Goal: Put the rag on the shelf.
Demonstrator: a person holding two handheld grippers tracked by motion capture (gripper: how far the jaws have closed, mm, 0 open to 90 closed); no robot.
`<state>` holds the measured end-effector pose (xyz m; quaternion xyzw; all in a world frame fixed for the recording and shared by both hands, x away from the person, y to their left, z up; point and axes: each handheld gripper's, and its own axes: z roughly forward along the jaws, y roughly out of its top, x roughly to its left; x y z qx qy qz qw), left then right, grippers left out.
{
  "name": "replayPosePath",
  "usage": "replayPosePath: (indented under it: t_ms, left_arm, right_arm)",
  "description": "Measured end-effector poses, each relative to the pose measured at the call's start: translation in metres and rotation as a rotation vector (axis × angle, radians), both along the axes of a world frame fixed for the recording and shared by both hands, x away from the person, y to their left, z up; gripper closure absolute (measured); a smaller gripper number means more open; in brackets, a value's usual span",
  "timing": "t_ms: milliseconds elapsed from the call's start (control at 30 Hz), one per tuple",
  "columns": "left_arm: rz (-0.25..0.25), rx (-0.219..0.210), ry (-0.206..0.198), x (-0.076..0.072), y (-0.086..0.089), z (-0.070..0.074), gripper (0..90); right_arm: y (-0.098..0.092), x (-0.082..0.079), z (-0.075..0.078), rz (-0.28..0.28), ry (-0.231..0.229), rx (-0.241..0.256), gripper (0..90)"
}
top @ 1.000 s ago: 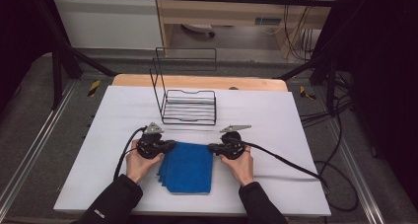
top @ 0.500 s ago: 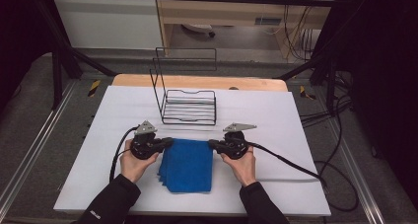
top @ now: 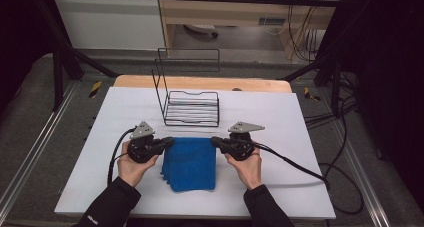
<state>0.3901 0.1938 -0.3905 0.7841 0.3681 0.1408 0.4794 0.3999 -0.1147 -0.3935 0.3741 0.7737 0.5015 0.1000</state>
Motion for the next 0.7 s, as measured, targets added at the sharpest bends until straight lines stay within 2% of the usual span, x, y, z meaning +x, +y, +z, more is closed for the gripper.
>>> replayPosePath:
  t_ms: [333,700]
  left_arm:
    - [0.003,-0.023,-0.050,-0.008,-0.002,0.014,85.1]
    - [0.013,-0.051,-0.100,-0.013,-0.003,0.028,85.1]
  right_arm:
    - [-0.002,-0.010,0.021,-0.007,-0.103,-0.002,86.6]
    - [-0.003,-0.018,0.037,-0.010,-0.179,-0.005,86.6]
